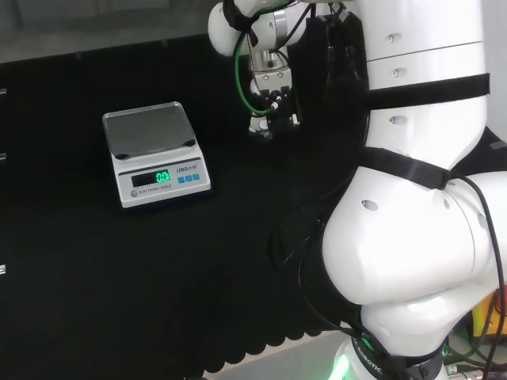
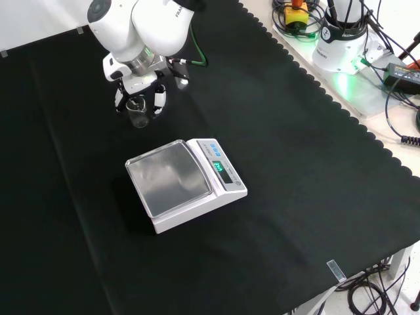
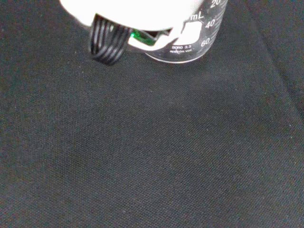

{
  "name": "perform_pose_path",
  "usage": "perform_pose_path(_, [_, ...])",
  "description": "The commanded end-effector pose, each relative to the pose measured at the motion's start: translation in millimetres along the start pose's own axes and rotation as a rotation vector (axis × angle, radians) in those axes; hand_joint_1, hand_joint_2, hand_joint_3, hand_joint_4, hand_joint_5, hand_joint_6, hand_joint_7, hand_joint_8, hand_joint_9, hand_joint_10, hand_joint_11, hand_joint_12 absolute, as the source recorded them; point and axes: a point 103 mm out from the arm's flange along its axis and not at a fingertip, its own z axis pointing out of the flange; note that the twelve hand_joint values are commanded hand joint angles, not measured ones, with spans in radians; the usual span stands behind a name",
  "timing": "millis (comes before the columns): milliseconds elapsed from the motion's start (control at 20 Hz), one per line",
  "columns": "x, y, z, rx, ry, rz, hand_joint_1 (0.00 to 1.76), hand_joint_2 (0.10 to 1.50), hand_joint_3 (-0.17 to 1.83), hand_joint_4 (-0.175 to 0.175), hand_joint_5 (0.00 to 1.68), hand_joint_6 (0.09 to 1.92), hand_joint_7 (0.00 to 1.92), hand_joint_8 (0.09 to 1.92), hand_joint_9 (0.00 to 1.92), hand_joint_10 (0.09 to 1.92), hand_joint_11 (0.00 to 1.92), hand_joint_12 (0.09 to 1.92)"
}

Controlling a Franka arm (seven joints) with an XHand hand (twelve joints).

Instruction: Pick up the beaker.

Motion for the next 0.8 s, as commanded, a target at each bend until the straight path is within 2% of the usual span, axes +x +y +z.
perform_pose_path(50, [-3.6, -4.0, -6.7, -0.027, 0.054, 0.002, 1.27, 0.62, 0.71, -0.175, 0.71, 0.6, 0.97, 0.66, 1.3, 0.19, 1.36, 0.74])
perform_pose_path(450, [-2.6, -9.9, -26.4, -0.036, 0.053, -0.008, 1.29, 0.63, 0.71, -0.175, 0.8, 0.67, 1.06, 0.7, 1.34, 0.21, 1.38, 0.68])
perform_pose_path(800, [3.5, -26.7, -52.0, -0.034, 0.068, -0.02, 1.29, 0.63, 0.71, -0.175, 0.82, 0.69, 1.1, 0.71, 1.35, 0.22, 1.39, 0.66])
